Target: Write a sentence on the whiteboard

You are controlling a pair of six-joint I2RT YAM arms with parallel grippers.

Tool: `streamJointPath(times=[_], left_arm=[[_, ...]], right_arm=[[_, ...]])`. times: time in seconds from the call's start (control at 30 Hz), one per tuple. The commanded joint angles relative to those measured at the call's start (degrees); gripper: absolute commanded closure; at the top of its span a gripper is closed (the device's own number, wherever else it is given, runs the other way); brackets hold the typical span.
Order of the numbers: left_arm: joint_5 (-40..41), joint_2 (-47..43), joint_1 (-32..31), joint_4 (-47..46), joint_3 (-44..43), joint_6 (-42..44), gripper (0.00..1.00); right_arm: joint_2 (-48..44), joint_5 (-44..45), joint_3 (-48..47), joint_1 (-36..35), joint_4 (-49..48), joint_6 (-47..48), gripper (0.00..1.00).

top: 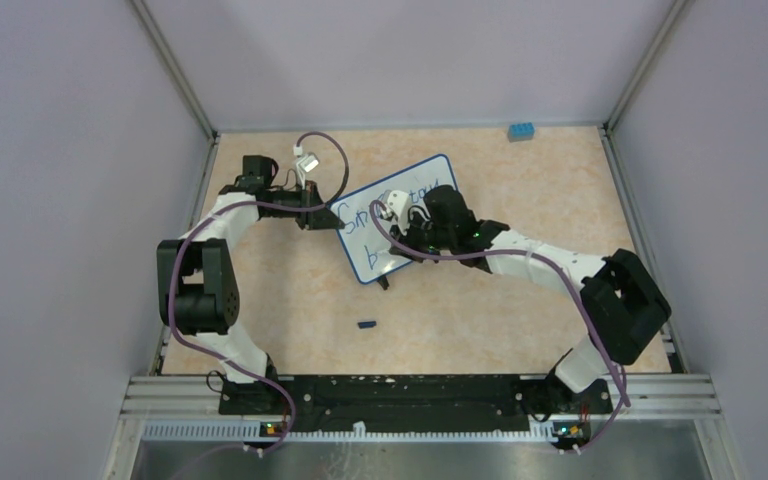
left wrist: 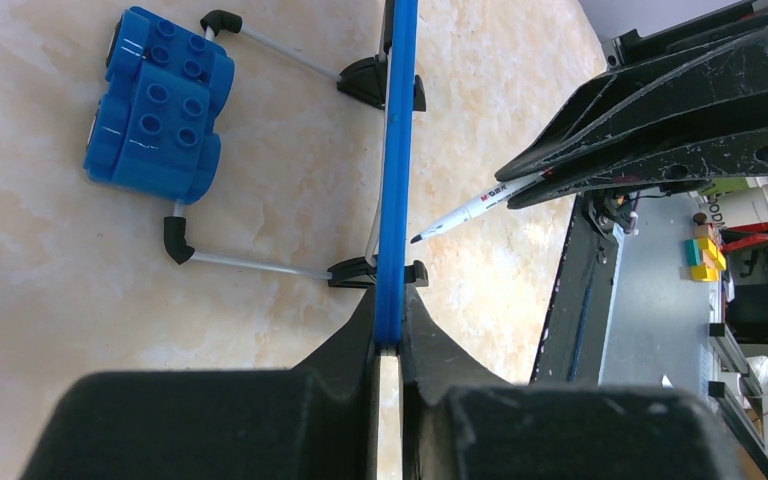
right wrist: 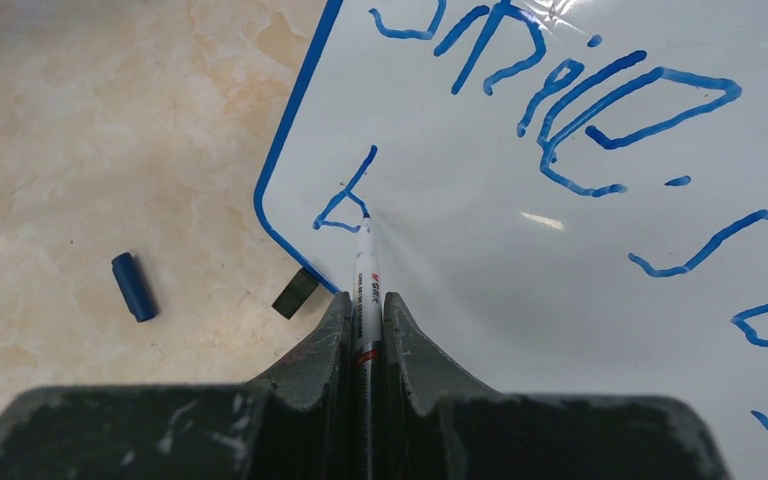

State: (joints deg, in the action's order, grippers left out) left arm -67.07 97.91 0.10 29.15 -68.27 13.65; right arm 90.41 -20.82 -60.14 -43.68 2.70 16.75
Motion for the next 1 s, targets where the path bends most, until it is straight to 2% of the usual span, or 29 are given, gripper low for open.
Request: streamJointPath(times=[0.0, 0.37, 0.97], left_arm=[[0.97, 0.10, -0.85, 1.06, -1.02, 2.21, 1.00], [0.97, 0.52, -0.88, 1.41, -1.58, 2.32, 1.00], [1.07, 0.44, -0.85, 1.31, -1.29, 2.31, 1.00]], right_arm=[[0.56, 1.10, -2.97, 0.42, -2.19, 0.14, 1.00], [1.11, 3.24, -1.57, 1.74, -2.18, 0.71, 1.00], [-0.22, 1.45, 2.23, 1.75, -0.06, 2.23, 1.00]])
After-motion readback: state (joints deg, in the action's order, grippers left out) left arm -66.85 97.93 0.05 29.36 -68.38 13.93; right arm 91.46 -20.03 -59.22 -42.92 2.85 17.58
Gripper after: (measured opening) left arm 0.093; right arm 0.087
